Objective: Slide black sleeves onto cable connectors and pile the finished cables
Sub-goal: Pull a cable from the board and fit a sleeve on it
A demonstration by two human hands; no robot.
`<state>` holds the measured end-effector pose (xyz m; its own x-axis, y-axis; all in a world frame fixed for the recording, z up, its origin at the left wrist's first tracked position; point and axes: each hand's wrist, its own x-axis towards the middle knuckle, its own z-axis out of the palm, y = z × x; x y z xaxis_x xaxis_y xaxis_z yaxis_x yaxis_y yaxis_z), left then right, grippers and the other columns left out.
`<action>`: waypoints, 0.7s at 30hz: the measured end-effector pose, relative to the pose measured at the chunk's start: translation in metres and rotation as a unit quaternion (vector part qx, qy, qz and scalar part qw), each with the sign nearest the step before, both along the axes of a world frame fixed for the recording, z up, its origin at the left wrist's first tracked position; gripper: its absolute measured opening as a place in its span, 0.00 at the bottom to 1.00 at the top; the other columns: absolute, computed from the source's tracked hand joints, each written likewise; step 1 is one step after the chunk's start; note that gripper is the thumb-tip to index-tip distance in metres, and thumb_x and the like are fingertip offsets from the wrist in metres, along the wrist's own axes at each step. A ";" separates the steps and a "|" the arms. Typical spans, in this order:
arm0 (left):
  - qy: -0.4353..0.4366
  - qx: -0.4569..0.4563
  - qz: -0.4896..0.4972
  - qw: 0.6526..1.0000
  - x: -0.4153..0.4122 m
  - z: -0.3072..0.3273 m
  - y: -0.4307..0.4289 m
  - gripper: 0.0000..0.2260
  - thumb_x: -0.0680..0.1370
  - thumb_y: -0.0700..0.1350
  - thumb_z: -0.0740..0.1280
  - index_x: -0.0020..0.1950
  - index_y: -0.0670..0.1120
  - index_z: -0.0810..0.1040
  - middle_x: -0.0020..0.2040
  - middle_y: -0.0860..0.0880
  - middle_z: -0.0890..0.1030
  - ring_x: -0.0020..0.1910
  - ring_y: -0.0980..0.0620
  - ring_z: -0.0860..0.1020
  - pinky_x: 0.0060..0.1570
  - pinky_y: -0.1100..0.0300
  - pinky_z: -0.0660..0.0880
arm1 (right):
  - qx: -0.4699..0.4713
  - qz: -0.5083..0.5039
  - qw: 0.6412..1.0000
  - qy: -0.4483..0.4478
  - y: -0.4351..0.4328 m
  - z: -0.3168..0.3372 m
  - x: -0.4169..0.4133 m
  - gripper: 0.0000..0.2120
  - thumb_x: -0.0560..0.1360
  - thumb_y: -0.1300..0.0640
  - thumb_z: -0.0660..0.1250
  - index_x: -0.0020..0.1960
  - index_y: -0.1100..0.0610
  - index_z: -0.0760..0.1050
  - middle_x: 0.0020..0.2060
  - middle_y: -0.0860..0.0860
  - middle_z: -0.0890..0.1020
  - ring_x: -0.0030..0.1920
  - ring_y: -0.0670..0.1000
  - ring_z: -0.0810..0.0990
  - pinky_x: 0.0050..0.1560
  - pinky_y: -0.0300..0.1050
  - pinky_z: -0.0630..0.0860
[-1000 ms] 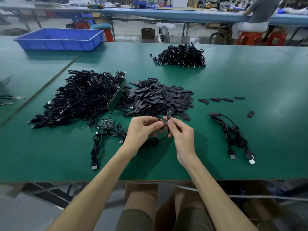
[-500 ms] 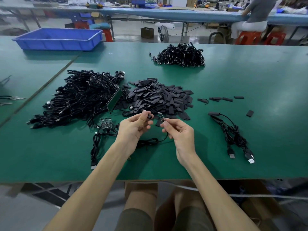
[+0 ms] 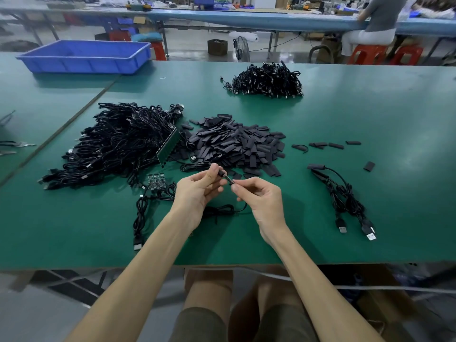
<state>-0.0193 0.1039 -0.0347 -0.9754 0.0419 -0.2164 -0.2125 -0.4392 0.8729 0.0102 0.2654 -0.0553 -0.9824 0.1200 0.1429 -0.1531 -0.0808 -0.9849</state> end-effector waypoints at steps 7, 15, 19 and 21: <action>-0.002 -0.015 0.019 1.000 0.001 -0.002 0.002 0.16 0.73 0.49 0.77 0.50 0.37 0.86 0.45 0.42 0.86 0.40 0.49 0.83 0.46 0.59 0.81 | 0.069 -0.017 0.997 -0.013 -0.001 0.001 0.002 0.03 0.75 0.62 0.77 0.46 0.54 0.87 0.37 0.52 0.86 0.37 0.46 0.81 0.47 0.48 0.81; 0.031 -0.063 0.034 0.997 0.002 -0.007 0.003 0.17 0.74 0.48 0.76 0.52 0.35 0.84 0.37 0.45 0.83 0.41 0.49 0.83 0.47 0.59 0.81 | 0.188 -0.060 0.979 0.056 -0.008 0.005 0.007 0.02 0.75 0.64 0.76 0.46 0.59 0.85 0.41 0.50 0.85 0.39 0.43 0.80 0.43 0.33 0.75; 0.033 -0.063 0.028 0.997 0.002 -0.009 0.002 0.16 0.74 0.47 0.76 0.53 0.34 0.83 0.32 0.47 0.79 0.39 0.49 0.83 0.50 0.56 0.82 | 0.198 -0.066 0.975 0.070 -0.009 0.006 0.008 0.02 0.75 0.64 0.76 0.46 0.59 0.86 0.41 0.51 0.84 0.41 0.47 0.81 0.44 0.35 0.76; 0.034 -0.058 0.023 0.997 0.002 -0.009 0.002 0.16 0.76 0.45 0.75 0.55 0.33 0.82 0.33 0.48 0.81 0.40 0.49 0.83 0.50 0.56 0.82 | 0.199 -0.065 0.975 0.072 -0.009 0.006 0.009 0.02 0.75 0.64 0.76 0.46 0.59 0.86 0.41 0.51 0.84 0.41 0.47 0.82 0.44 0.35 0.76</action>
